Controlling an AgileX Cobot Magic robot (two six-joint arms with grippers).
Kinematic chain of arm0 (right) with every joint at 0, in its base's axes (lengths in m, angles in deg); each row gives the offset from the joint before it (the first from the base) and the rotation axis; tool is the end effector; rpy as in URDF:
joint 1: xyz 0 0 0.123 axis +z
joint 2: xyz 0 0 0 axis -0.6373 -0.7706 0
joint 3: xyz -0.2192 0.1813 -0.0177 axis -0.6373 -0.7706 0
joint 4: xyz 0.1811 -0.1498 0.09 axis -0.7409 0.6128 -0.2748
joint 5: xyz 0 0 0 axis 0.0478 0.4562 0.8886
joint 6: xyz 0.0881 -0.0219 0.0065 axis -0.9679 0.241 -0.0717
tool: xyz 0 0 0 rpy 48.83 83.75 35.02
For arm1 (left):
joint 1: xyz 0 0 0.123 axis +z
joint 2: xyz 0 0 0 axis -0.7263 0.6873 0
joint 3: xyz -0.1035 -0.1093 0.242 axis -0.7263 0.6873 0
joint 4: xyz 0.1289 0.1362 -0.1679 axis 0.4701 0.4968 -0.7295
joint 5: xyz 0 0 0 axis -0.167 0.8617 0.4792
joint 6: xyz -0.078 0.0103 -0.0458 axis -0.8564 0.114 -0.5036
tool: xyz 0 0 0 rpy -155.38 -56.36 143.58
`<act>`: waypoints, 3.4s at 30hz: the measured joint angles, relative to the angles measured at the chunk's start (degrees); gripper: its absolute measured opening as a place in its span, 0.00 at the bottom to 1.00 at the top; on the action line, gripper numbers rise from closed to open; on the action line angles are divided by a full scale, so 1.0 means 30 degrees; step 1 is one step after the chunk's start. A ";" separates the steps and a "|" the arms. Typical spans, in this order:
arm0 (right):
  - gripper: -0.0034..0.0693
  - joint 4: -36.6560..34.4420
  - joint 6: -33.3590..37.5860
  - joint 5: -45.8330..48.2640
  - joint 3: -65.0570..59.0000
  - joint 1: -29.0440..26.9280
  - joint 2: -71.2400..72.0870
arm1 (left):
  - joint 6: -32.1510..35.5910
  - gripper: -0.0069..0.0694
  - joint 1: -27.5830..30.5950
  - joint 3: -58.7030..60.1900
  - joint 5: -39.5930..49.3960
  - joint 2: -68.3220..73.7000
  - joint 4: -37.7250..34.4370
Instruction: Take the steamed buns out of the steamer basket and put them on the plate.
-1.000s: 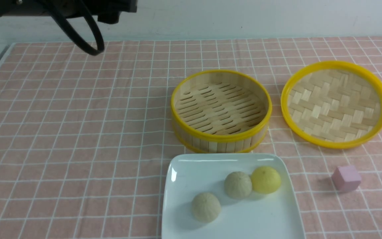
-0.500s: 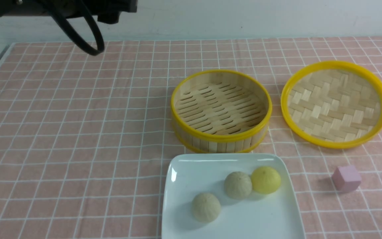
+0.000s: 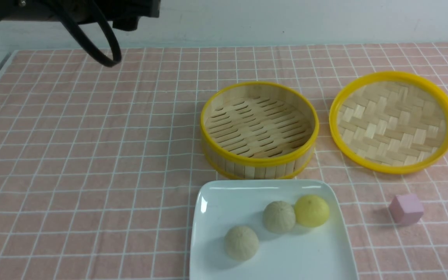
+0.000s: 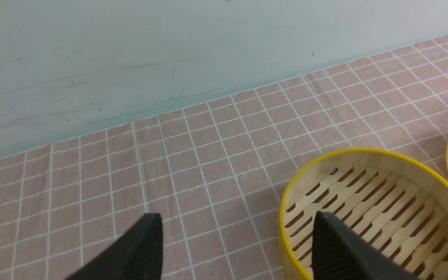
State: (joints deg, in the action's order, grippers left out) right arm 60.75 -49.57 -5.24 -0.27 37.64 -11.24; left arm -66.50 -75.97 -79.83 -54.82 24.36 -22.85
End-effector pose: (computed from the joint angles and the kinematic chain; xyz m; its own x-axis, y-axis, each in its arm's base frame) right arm 0.0524 0.0023 0.1743 -0.3080 -0.0318 -0.9509 -0.0222 0.9994 -0.0262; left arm 0.2610 -0.1255 0.4294 -0.3414 0.2096 -0.9162 0.3209 0.9422 0.0960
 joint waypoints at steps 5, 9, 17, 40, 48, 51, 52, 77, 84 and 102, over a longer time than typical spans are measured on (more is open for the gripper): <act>0.71 0.0000 0.0000 0.0000 0.0000 0.0000 0.0000 | 0.0021 0.76 0.0000 0.0000 0.0370 0.0000 0.1188; 0.71 0.0000 0.0000 0.0000 0.0000 0.0000 0.0000 | -0.0128 0.76 0.0264 0.0075 0.1374 0.0018 0.2568; 0.71 0.0000 0.0000 0.0000 0.0000 0.0000 0.0035 | -0.1520 0.76 0.5318 0.4146 0.0353 -0.2639 0.1474; 0.50 0.0003 0.0000 0.0000 0.0000 -0.0013 0.0056 | -0.2937 0.76 1.3724 2.5290 -0.9699 -1.8010 -0.0268; 0.37 0.0003 0.0000 0.0000 0.0000 -0.0013 0.0056 | -0.3925 0.76 1.3724 2.6630 -0.8088 -2.2506 -0.0387; 0.35 0.0003 0.0000 0.0000 0.0000 -0.0013 0.0056 | -0.4004 0.76 1.3240 2.6630 -0.7060 -2.3507 -0.0387; 0.35 0.0003 0.0000 0.0000 0.0000 -0.0013 0.0056 | -0.4004 0.76 1.2759 2.6630 -0.6459 -2.4023 -0.0409; 0.37 0.0003 0.0000 -0.0003 0.0000 -0.0013 0.0071 | -0.4004 0.76 1.0105 2.6579 -0.3805 -2.5120 -0.1018; 0.37 0.0003 0.0000 -0.0003 0.0000 -0.0013 0.0071 | -0.4004 0.76 1.0105 2.6579 -0.3805 -2.5120 -0.0738; 0.37 0.0008 0.0000 -0.0003 0.0000 -0.0013 0.0071 | 0.2001 0.76 1.0105 2.6557 -0.4024 -2.5120 -0.4620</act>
State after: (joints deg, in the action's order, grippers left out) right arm 60.77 -49.57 -5.25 -0.27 37.60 -11.02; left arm -60.49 -45.66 -0.16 -66.89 -51.00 -36.71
